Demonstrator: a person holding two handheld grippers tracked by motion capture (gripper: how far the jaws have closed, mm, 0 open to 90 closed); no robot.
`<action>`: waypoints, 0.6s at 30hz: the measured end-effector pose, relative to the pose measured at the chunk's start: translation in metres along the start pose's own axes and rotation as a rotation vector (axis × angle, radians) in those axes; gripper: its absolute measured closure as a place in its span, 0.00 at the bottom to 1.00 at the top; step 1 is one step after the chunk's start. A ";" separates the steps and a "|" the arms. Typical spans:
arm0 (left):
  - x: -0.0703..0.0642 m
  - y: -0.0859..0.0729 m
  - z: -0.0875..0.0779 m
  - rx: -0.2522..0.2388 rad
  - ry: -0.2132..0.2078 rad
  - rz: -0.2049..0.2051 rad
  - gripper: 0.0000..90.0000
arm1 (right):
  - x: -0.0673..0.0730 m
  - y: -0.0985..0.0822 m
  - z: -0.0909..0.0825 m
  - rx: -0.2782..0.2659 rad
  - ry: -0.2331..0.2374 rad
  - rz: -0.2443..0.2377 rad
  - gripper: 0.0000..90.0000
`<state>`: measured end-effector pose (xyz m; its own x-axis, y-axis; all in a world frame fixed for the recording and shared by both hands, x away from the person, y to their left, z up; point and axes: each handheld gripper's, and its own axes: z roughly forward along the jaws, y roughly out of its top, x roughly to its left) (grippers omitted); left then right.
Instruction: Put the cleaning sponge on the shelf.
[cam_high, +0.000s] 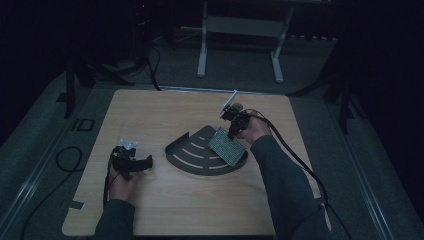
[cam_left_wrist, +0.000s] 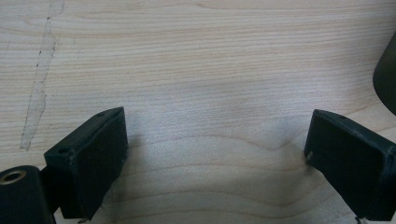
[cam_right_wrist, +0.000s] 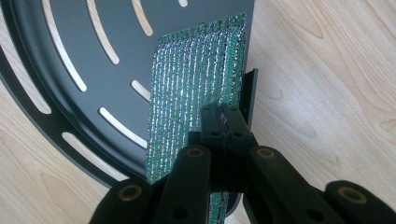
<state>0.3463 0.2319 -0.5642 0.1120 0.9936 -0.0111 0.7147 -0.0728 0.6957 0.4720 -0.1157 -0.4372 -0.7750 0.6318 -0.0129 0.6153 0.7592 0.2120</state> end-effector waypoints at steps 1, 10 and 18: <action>0.000 0.000 0.000 0.000 0.000 0.000 0.07 | 0.000 0.000 0.000 0.000 0.000 0.001 1.00; 0.000 0.000 0.000 0.000 0.000 0.000 0.07 | 0.001 -0.001 0.004 0.013 0.005 0.005 1.00; 0.000 0.000 0.000 0.000 0.000 0.000 0.07 | -0.002 -0.006 0.005 0.016 0.011 0.016 0.99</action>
<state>0.3463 0.2319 -0.5642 0.1119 0.9937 -0.0110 0.7148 -0.0728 0.6956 0.4708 -0.1202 -0.4436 -0.7667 0.6420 0.0007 0.6296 0.7516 0.1969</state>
